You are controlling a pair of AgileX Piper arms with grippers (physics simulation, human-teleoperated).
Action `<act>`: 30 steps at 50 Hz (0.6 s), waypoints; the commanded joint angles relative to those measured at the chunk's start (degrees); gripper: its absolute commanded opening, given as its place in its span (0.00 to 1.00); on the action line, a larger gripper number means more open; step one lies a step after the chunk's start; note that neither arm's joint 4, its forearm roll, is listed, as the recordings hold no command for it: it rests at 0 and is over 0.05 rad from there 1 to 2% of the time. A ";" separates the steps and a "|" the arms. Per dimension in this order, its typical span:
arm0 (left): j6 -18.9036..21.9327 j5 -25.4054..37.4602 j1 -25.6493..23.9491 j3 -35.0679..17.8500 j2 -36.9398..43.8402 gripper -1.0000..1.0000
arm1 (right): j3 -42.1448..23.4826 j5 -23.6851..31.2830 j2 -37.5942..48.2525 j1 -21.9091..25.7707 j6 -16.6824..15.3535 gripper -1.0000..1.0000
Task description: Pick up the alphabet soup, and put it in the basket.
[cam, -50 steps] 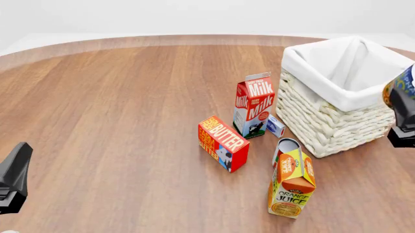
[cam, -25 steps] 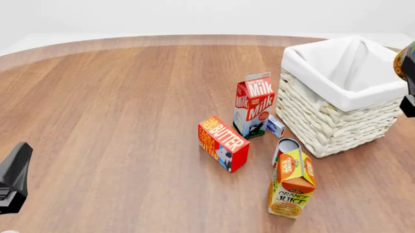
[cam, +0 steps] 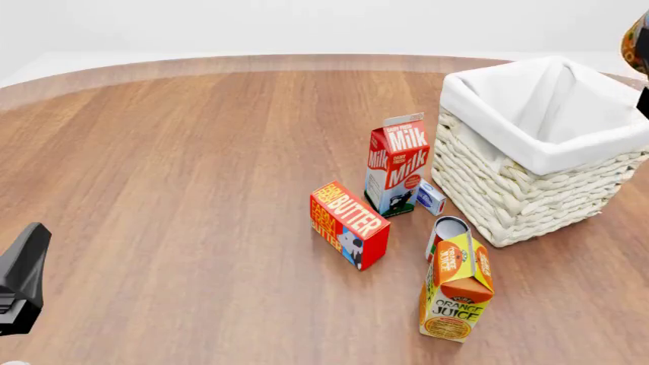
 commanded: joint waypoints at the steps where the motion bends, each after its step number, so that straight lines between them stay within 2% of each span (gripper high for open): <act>1: 0.00 0.00 0.00 0.00 0.00 1.00 | -5.86 2.12 3.51 0.67 -0.45 0.00; 11: 0.00 0.00 0.00 0.00 0.00 1.00 | -10.60 3.82 8.19 1.18 -0.60 0.00; 22: 0.00 0.00 0.00 0.00 0.00 1.00 | -12.89 4.69 12.08 1.30 -0.38 0.00; 30: 0.00 0.00 0.00 0.00 0.00 1.00 | -16.49 6.21 17.25 -1.01 2.23 0.00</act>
